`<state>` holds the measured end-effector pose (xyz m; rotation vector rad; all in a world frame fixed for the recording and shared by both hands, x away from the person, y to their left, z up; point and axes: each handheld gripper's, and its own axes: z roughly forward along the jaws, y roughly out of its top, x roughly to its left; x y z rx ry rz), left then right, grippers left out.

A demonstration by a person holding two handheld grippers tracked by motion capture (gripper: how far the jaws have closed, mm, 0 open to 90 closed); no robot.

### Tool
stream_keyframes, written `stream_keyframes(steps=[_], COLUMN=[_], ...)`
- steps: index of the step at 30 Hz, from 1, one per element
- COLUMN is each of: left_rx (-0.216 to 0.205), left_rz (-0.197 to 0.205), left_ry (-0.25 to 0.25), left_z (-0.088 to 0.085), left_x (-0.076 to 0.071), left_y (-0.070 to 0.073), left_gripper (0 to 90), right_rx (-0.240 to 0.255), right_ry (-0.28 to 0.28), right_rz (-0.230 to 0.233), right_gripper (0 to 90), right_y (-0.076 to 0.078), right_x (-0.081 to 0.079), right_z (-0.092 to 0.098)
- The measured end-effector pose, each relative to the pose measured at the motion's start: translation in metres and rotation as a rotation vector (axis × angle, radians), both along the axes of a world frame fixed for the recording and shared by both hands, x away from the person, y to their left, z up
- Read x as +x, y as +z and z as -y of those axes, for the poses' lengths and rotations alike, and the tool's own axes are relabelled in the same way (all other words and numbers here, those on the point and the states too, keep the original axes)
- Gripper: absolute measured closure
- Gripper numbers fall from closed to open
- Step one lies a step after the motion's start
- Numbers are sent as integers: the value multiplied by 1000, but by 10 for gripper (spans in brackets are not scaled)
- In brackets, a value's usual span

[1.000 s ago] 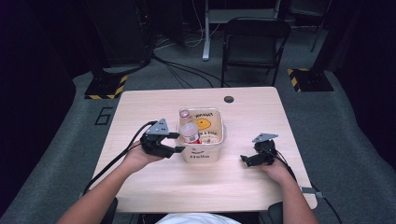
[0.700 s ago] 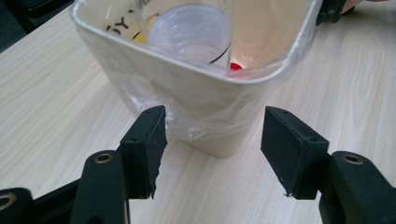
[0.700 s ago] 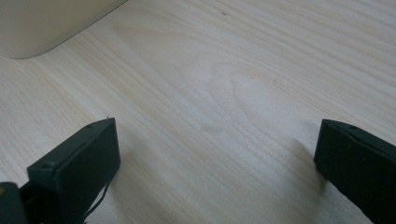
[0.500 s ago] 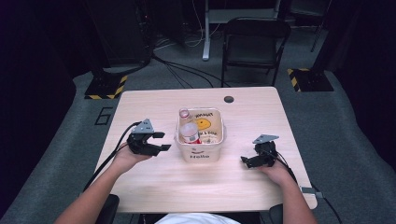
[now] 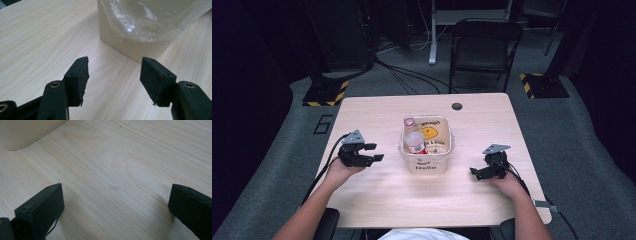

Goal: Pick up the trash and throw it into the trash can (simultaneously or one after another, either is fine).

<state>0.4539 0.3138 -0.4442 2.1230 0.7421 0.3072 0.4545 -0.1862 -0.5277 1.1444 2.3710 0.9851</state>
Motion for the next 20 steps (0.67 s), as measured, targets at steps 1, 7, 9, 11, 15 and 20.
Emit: stream_keyframes(steps=[1,7,9,11,15,20], left_rx=[2,-6,3,15,74,138], left_rz=[-3,-18,-33,-37,-50,-83], left_ry=[6,41,49,59,68,83], left_z=[-1,-9,-13,-15,-17,-18], left_x=[1,5,6,7,10,16], left_y=[-2,-17,-23,-28,-39,-51], left_gripper=[396,389,385,382,373,358], right_rx=[0,0,0,0,0,0], right_ry=[0,0,0,0,0,7], right_rz=[0,0,0,0,0,8], right_gripper=[0,0,0,0,0,0], right_y=[0,0,0,0,0,0], right_x=[0,0,0,0,0,0], right_z=[0,0,0,0,0,0])
